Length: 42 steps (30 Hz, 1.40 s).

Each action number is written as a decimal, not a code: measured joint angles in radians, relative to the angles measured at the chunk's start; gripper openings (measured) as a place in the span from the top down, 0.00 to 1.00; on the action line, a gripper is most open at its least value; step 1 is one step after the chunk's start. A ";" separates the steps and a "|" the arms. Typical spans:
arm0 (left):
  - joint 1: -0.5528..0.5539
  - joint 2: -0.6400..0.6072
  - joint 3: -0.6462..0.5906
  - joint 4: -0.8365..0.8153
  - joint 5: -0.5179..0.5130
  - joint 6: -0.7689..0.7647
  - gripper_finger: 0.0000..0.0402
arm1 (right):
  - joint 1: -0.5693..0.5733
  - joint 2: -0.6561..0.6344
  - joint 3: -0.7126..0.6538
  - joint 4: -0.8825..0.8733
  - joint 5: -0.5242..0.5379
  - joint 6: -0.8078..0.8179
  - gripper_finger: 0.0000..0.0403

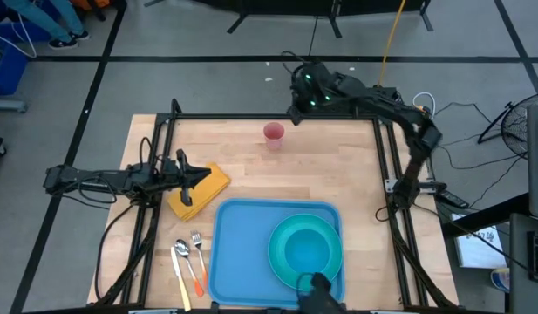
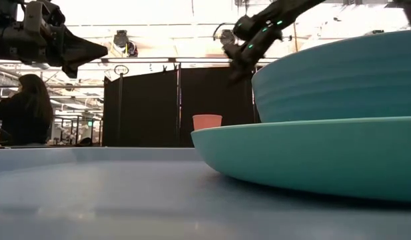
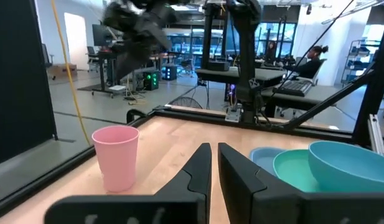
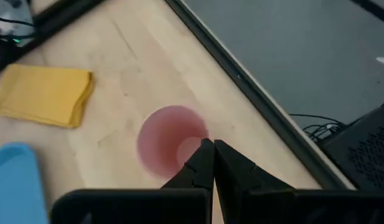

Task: Set up tray
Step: Put the pink cup on the blue tray

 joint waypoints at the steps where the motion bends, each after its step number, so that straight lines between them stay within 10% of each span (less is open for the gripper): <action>1: 0.000 0.000 0.000 -0.005 0.000 0.000 0.92 | -0.002 0.037 0.046 -0.027 -0.010 -0.018 1.00; 6: 0.000 0.000 0.000 -0.024 0.000 -0.003 0.92 | 0.013 0.176 0.224 -0.136 -0.021 -0.135 0.93; 21: 0.001 0.000 0.000 -0.069 -0.022 -0.011 0.92 | 0.072 0.302 0.304 -0.192 0.112 -0.261 0.34; 42: 0.001 0.000 0.000 -0.069 -0.044 -0.026 0.92 | 0.083 0.331 0.249 -0.162 0.138 -0.280 0.36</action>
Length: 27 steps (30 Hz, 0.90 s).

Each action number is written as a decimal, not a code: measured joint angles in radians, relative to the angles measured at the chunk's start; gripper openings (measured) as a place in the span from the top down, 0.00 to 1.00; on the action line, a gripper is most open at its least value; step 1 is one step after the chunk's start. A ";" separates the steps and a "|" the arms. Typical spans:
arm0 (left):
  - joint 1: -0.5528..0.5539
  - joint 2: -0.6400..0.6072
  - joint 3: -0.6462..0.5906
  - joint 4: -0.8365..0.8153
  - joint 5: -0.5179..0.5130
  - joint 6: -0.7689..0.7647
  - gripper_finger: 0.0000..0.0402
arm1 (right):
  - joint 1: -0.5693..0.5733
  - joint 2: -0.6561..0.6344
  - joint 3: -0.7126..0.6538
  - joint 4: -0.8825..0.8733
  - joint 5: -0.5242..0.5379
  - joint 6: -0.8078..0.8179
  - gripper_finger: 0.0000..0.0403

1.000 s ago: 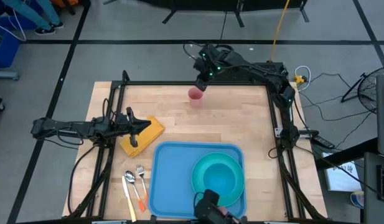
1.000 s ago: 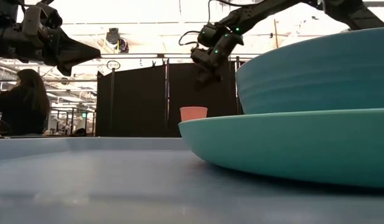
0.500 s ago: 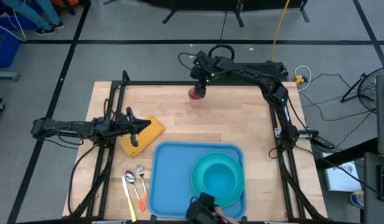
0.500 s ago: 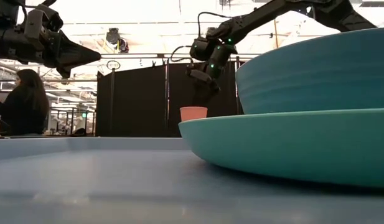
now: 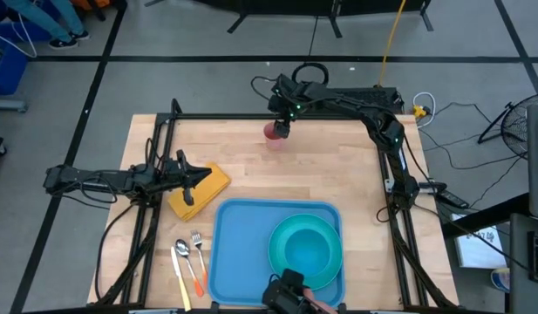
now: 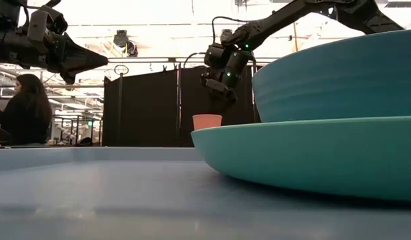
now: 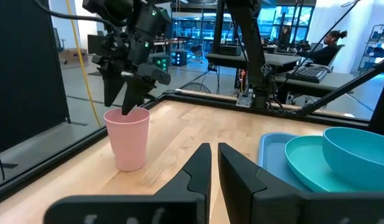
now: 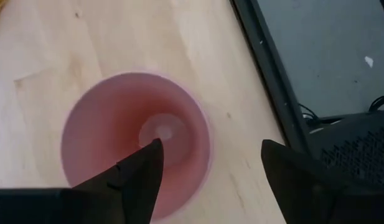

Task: Set up tray
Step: Put the pink cup on the blue tray

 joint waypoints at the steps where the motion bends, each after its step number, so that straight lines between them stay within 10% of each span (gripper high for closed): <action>1: 0.000 0.000 0.000 0.000 0.000 0.000 0.92 | 0.000 0.000 -0.012 0.007 0.000 0.000 0.36; 12: 0.000 0.000 0.000 0.000 0.000 -0.002 0.92 | 0.000 0.000 -0.097 0.053 -0.003 -0.017 0.41; 22: 0.000 0.000 0.000 0.000 0.000 0.005 0.92 | 0.023 0.000 -0.098 0.097 -0.023 -0.048 0.94; 27: 0.000 0.000 0.000 0.000 0.000 0.005 0.92 | 0.022 0.000 -0.078 0.066 -0.101 -0.032 0.99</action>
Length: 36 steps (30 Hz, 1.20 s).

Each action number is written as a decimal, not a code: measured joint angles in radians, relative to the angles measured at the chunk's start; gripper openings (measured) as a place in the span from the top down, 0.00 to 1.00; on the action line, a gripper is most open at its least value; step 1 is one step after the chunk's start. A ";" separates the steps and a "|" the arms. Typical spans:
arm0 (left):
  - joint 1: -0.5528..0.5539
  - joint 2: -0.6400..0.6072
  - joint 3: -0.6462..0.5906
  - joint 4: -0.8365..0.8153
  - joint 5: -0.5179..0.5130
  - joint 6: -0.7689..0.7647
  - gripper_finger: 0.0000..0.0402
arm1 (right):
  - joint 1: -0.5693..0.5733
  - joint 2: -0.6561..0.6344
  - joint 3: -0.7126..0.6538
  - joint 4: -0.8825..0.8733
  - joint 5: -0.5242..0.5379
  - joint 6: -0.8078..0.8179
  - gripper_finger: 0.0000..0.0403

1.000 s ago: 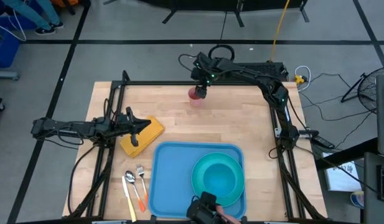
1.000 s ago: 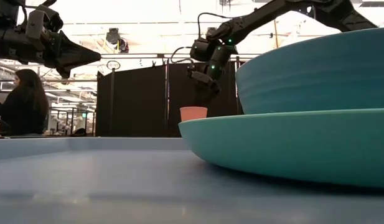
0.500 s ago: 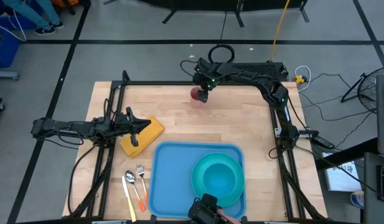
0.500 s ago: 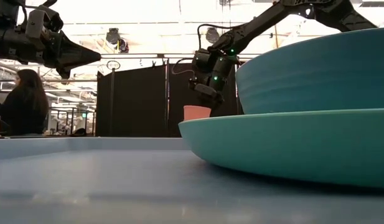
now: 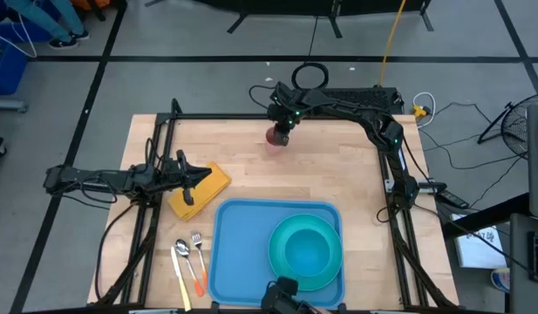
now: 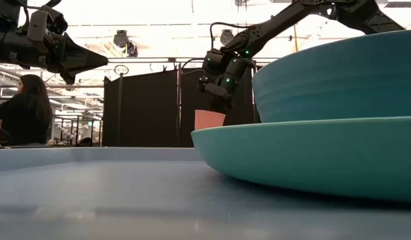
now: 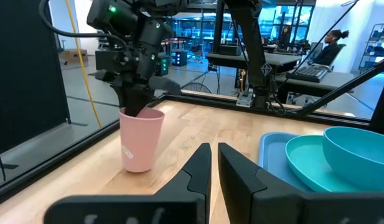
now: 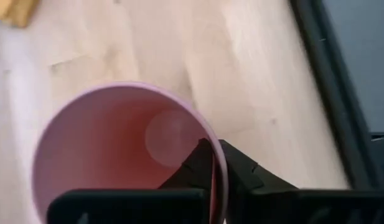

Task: Set up tray
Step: Put the pink cup on the blue tray

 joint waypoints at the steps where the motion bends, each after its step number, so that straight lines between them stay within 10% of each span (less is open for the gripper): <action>1: 0.000 0.000 0.000 0.000 0.000 0.000 0.92 | 0.000 0.000 0.009 -0.020 -0.012 -0.002 0.99; 17: 0.000 0.000 0.000 0.000 -0.002 0.002 0.92 | 0.273 -0.138 0.187 -0.259 -0.075 0.022 1.00; 36: 0.000 0.000 0.000 0.000 0.000 -0.031 0.92 | 0.675 -0.016 0.182 -0.136 -0.004 0.268 1.00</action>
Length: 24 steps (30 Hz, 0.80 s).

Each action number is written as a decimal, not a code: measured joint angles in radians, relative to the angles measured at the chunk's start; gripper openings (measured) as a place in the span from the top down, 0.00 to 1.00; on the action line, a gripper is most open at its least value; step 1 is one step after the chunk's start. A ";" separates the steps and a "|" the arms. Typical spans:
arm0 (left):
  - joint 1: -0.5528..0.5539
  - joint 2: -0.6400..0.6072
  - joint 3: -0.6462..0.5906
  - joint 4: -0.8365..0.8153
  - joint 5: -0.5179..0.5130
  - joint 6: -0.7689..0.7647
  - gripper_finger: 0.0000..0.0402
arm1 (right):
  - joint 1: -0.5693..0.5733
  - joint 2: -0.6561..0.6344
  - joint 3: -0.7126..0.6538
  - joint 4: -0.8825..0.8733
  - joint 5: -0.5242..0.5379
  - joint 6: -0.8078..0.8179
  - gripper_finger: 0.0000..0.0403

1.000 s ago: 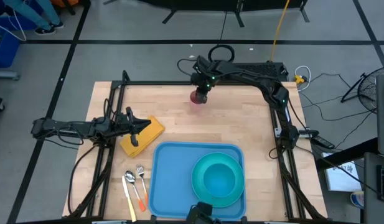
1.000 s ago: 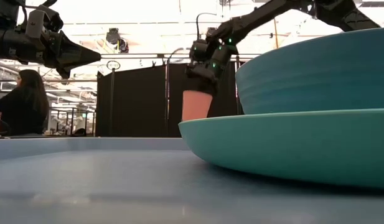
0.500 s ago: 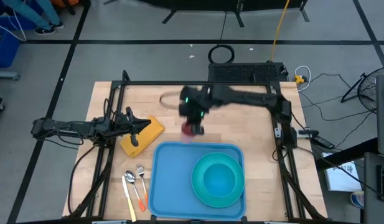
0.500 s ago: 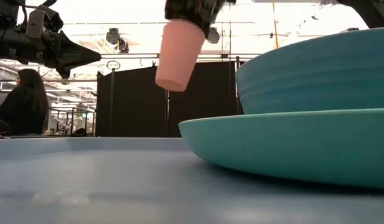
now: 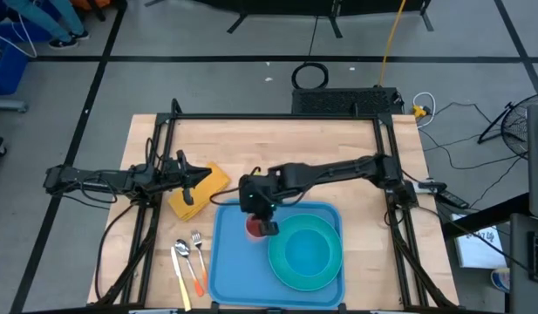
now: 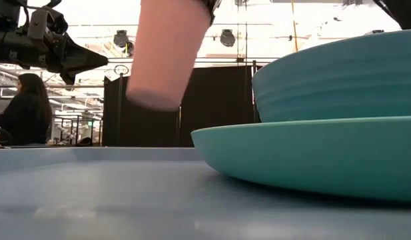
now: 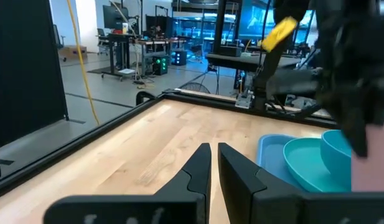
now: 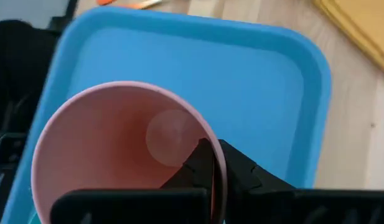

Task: Set up tray
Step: Put the pink cup on the blue tray

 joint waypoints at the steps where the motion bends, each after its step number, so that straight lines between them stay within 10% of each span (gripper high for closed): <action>1: 0.000 0.000 0.000 0.001 0.002 -0.005 0.92 | -0.002 0.014 0.000 0.004 0.000 0.007 1.00; 24: -0.001 0.000 0.000 0.001 0.002 -0.007 0.92 | -0.032 0.115 -0.001 -0.096 0.076 0.034 1.00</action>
